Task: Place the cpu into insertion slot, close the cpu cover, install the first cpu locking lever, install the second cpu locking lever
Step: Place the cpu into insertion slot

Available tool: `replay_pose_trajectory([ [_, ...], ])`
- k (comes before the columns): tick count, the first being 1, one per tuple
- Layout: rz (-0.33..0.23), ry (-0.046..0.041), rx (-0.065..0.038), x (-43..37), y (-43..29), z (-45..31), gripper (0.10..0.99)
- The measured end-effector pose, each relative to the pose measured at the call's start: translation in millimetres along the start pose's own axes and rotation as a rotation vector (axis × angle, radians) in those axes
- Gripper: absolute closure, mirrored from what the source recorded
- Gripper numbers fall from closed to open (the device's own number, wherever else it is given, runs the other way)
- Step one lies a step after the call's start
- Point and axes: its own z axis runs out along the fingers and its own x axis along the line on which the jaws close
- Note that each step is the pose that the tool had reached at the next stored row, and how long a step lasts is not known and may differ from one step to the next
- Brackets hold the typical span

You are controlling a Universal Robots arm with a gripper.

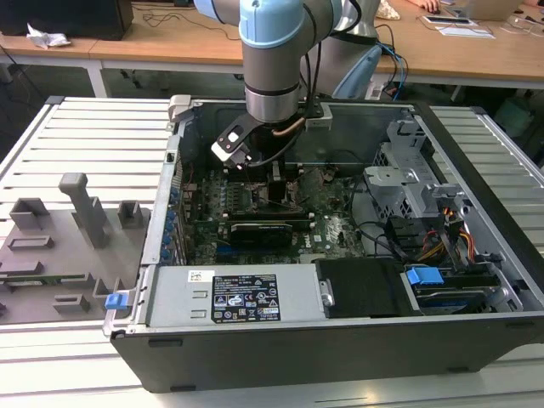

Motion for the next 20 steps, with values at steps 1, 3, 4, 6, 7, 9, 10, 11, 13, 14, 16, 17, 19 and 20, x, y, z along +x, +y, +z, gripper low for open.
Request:
replay_pose_trajectory([
  [1,0.000,0.0002,0.000,0.0,0.1,-1.3,0.486],
  [3,0.000,0.0001,0.000,0.0,0.3,-4.0,0.486],
  [4,0.000,0.0000,0.000,0.0,0.4,-5.1,0.486],
  [6,0.000,0.0001,0.001,0.0,0.6,-7.2,0.486],
  [7,0.000,0.0002,0.001,0.0,0.8,-8.8,0.502],
  [9,0.000,0.0002,0.003,-0.2,1.8,-10.1,0.569],
  [10,0.000,0.0006,0.005,-0.4,2.5,-10.0,0.631],
  [11,0.000,0.0001,0.009,-1.4,3.6,-10.2,0.690],
  [13,0.000,0.0002,0.011,-2.8,4.3,-10.2,0.812],
  [14,0.000,0.0004,0.013,-3.2,4.6,-10.2,0.871],
  [16,0.001,0.0008,0.013,-3.3,4.6,-10.4,0.980],
  [17,0.001,0.0013,0.013,-3.2,4.7,-10.4,0.980],
  [19,0.001,0.0024,0.013,-3.3,4.6,-10.5,0.980],
  [20,0.001,0.0032,0.013,-3.3,4.7,-10.5,0.980],
])
